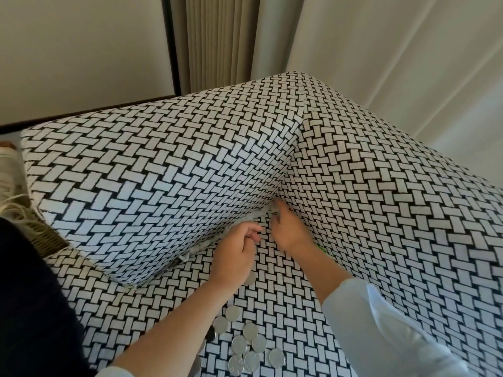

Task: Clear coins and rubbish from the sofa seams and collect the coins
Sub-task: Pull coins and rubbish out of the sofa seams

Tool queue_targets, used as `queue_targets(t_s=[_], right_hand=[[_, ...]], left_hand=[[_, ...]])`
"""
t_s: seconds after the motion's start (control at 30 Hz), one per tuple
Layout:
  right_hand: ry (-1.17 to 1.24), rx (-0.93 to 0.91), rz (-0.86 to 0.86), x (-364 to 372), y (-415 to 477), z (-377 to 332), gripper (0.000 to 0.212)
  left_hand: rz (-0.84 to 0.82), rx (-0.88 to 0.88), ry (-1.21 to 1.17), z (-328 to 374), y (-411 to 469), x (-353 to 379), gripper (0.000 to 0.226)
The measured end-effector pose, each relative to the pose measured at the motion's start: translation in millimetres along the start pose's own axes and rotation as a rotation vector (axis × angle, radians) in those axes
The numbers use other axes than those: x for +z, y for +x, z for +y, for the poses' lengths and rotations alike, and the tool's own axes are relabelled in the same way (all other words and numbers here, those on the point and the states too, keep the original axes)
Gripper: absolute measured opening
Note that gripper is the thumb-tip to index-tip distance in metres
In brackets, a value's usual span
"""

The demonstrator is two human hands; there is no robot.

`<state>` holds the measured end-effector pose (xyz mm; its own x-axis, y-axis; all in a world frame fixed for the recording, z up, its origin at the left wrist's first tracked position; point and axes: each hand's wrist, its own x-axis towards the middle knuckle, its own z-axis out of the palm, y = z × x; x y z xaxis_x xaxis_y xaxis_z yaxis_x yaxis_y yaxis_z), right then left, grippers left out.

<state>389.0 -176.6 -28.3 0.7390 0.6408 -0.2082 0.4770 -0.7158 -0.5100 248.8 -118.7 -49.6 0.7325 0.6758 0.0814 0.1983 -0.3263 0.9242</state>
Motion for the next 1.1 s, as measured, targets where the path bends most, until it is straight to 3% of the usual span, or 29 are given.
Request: queue_targets(t_s=[0.23, 0.4, 0.57, 0.7, 0.87, 0.93, 1.1], right_hand=[[0.08, 0.165, -0.076, -2, 24, 1, 0.041], [0.253, 0.073, 0.079, 5, 8, 11, 0.025], [0.509, 0.023, -0.065, 0, -31, 16, 0.021], [0.466, 0.006, -0.186, -2, -64, 19, 0.03], [0.353, 0.136, 0.279, 8, -93, 41, 0.026], [0.296, 0.173, 0.344, 15, -95, 41, 0.033], [0.075, 0.198, 0.126, 5, -77, 33, 0.07]], left_hand=[[0.035, -0.001, 0.014, -5, 4, 5, 0.032], [0.068, -0.049, 0.006, -4, 8, 6, 0.031], [0.117, -0.083, 0.023, 4, 10, 11, 0.026], [0.105, -0.065, 0.045, 8, 9, 12, 0.026], [-0.101, 0.102, 0.182, 9, 10, 19, 0.026], [-0.184, 0.185, 0.293, 10, 13, 23, 0.028], [-0.301, 0.275, 0.473, 10, 29, 26, 0.038]])
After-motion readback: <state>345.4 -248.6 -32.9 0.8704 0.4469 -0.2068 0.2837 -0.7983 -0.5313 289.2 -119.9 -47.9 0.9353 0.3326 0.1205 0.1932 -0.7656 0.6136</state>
